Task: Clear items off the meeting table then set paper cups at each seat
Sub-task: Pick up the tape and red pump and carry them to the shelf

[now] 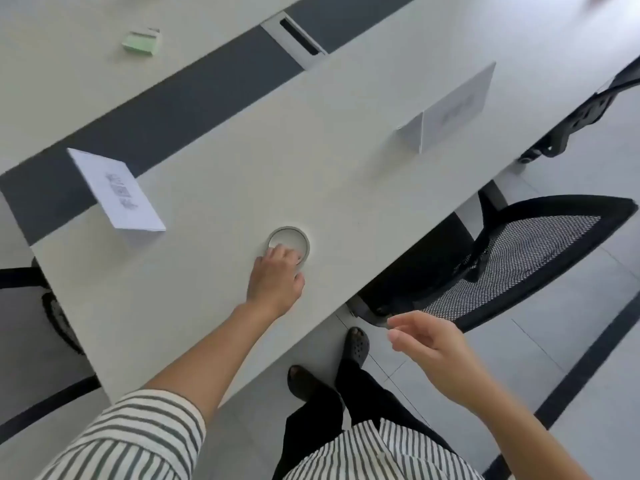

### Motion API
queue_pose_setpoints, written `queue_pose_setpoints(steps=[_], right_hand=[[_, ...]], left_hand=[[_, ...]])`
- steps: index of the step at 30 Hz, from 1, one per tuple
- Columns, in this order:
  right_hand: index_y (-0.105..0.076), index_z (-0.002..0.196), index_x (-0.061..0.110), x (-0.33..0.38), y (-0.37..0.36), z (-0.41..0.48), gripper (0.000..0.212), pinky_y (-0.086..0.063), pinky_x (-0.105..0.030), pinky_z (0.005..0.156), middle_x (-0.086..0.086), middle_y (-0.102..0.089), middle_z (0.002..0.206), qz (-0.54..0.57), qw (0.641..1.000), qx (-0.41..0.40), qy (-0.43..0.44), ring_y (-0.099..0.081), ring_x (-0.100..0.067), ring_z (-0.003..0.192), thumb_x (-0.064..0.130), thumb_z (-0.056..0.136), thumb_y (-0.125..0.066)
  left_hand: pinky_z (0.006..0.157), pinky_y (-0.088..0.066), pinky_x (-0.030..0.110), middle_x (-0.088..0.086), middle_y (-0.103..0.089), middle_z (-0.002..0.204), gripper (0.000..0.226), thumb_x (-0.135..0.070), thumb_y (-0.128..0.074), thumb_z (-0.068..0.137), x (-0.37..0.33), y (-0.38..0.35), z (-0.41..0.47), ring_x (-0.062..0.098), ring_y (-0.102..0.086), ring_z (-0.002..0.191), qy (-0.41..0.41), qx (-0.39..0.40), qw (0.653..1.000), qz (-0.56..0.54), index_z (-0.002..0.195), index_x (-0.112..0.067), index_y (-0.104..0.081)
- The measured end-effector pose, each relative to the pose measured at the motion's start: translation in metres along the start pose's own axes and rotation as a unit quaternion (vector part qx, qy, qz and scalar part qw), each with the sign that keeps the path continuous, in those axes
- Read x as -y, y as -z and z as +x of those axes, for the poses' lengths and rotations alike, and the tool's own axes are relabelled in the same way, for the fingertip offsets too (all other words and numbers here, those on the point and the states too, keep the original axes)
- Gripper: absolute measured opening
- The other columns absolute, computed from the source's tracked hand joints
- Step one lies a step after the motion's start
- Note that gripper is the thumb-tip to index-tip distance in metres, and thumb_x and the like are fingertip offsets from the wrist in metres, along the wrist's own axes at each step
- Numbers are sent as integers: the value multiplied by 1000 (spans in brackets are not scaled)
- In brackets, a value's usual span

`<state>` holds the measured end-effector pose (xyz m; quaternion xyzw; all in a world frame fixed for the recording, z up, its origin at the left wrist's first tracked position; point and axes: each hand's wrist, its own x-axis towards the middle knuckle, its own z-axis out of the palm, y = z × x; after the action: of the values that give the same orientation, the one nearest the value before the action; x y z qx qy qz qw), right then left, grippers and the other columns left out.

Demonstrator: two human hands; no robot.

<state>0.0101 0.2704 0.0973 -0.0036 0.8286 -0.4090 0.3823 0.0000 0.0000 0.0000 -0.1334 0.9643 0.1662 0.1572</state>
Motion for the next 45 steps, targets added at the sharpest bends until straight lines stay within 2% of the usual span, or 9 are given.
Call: queue_pose_setpoints(steps=[4, 10, 16, 21, 24, 31, 37, 42, 45], right_hand=[[-65, 98, 38, -13, 14, 12, 11, -56, -28, 84, 8, -74, 90, 20, 999, 2, -26, -69, -4, 88, 32, 89, -65], [-67, 104, 31, -29, 24, 11, 14, -54, -21, 81, 8, -74, 90, 36, 998, -17, -52, -68, 0, 85, 29, 90, -64], [-67, 104, 32, -30, 18, -21, 15, -55, -27, 85, 9, -73, 91, 46, 996, -61, -43, -68, -3, 89, 32, 90, -64], [-66, 105, 34, -29, -3, -77, 15, -55, -26, 85, 9, -73, 92, 70, 990, -116, -29, -68, -2, 89, 34, 91, -63], [-66, 106, 37, -38, -14, -113, 17, -55, -27, 87, 10, -73, 95, 84, 987, -135, -35, -68, -2, 90, 39, 90, -63], [-68, 105, 34, -76, -8, -175, 16, -57, -29, 88, 9, -74, 97, 145, 965, -211, -47, -69, 0, 91, 34, 88, -66], [-68, 104, 33, -134, 44, -198, 15, -57, -31, 86, 8, -75, 97, 221, 939, -253, -75, -71, -3, 87, 34, 88, -66], [-68, 102, 34, -198, 129, -206, 14, -50, -16, 71, 8, -75, 97, 244, 924, -282, -83, -70, 2, 84, 32, 88, -66], [-68, 102, 36, -231, 188, -209, 15, -51, -18, 74, 7, -75, 95, 237, 924, -291, -80, -70, -1, 86, 35, 88, -67]], left_hand=[[85, -38, 39, 8, -58, 108, 26, -23, -54, 85, 0, -22, 20, 29, -50, 106, 2, -5, 994, 107, 107, -12, -61], [76, -37, 41, 10, -63, 86, 12, -17, -56, 83, 0, -34, 31, 31, -56, 87, 9, -51, 993, 106, 86, -8, -63], [77, -38, 38, 6, -56, 71, 10, -18, -50, 84, -33, -3, 2, 29, -51, 70, 49, -30, 993, -100, 77, -11, -46], [63, -47, 41, 15, -64, 71, 15, -20, -56, 87, -69, 29, -56, 25, -58, 62, 50, 48, 936, -346, 82, -5, -57], [63, -43, 32, 5, -57, 54, 20, -20, -58, 89, -91, 44, -92, 17, -50, 53, 37, 86, 905, -415, 82, -2, -59], [57, -41, 28, 3, -49, 49, 17, -12, -55, 90, -143, 58, -142, 15, -42, 46, 4, 152, 871, -467, 79, -1, -62], [58, -39, 31, 2, -41, 46, 18, -10, -56, 89, -230, 51, -136, 13, -36, 43, -37, 163, 874, -456, 79, 3, -62], [55, -35, 31, 0, -40, 45, 18, -10, -55, 90, -353, 33, -113, 15, -34, 44, -67, 159, 874, -455, 80, 4, -61], [51, -30, 31, -2, -39, 43, 19, -10, -56, 90, -427, 25, -106, 14, -31, 44, -90, 165, 858, -479, 73, -4, -62]])
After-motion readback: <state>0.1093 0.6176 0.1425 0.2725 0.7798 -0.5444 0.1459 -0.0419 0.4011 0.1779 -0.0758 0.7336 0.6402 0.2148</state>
